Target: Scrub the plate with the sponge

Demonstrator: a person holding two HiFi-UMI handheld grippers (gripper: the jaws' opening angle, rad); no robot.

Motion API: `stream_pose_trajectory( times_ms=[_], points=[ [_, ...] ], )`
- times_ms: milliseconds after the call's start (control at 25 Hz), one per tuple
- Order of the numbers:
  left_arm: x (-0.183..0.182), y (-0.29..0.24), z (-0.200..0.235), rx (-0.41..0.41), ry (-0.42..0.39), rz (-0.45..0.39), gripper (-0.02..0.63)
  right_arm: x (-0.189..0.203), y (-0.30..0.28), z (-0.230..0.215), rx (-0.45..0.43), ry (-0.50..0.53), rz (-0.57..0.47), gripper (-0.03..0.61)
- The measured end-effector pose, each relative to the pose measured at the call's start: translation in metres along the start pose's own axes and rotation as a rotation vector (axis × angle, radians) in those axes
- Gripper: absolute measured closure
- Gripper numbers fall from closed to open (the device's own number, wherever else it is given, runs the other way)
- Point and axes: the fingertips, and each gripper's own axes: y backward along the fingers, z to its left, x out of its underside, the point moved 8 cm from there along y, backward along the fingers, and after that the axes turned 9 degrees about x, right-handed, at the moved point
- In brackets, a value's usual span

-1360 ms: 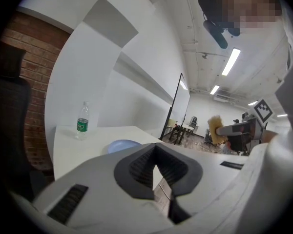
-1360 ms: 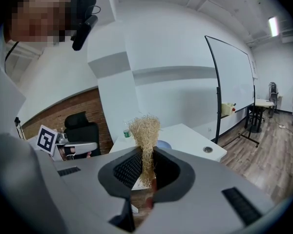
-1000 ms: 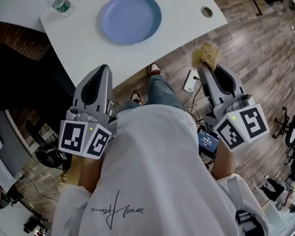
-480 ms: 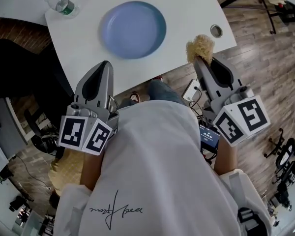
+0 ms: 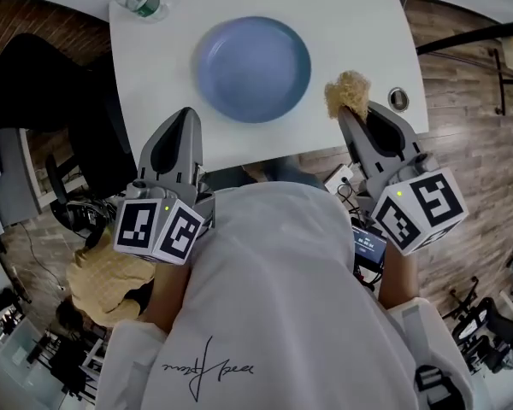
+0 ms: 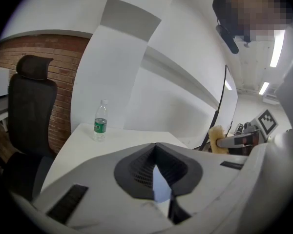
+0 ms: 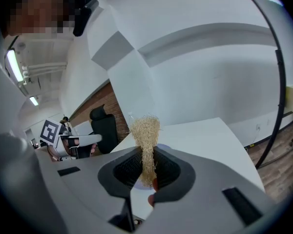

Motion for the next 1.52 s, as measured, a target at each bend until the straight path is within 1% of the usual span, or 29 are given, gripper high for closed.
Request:
stream_pose_trajectory(
  times_ms=[200, 360, 440, 560, 680, 840, 1040, 1200, 1360, 1520],
  points=[
    [0.013, -0.006, 0.011, -0.096, 0.002, 0.017, 0.6, 0.0, -0.026, -0.008, -0.033, 0.047, 0.028, 0.535],
    [0.021, -0.009, 0.028, -0.132, 0.035, 0.019, 0.6, -0.001, -0.052, -0.001, -0.064, 0.082, 0.064, 0.535],
    [0.024, -0.012, 0.039, -0.135, 0.038, 0.016, 0.6, 0.001, -0.065, 0.002, -0.079, 0.083, 0.069, 0.535],
    [0.03, -0.018, 0.05, -0.138, 0.037, 0.039, 0.598, 0.002, -0.078, 0.001, -0.081, 0.083, 0.093, 0.535],
    [0.036, -0.026, 0.063, -0.143, 0.05, 0.061, 0.6, 0.004, -0.093, -0.001, -0.072, 0.085, 0.119, 0.535],
    [0.048, -0.03, 0.08, -0.16, 0.055, 0.088, 0.6, 0.011, -0.115, 0.0, -0.046, 0.095, 0.178, 0.535],
    [0.063, -0.037, 0.102, -0.14, 0.122, 0.145, 0.598, 0.015, -0.135, 0.005, -0.04, 0.082, 0.22, 0.535],
    [0.074, -0.051, 0.114, -0.123, 0.138, 0.2, 0.598, 0.022, -0.151, 0.002, -0.022, 0.092, 0.252, 0.535],
    [0.083, -0.057, 0.122, -0.138, 0.17, 0.244, 0.595, 0.03, -0.161, -0.006, 0.0, 0.103, 0.296, 0.535],
    [0.086, -0.064, 0.129, -0.147, 0.191, 0.272, 0.592, 0.031, -0.17, -0.01, 0.009, 0.098, 0.314, 0.535]
  ],
)
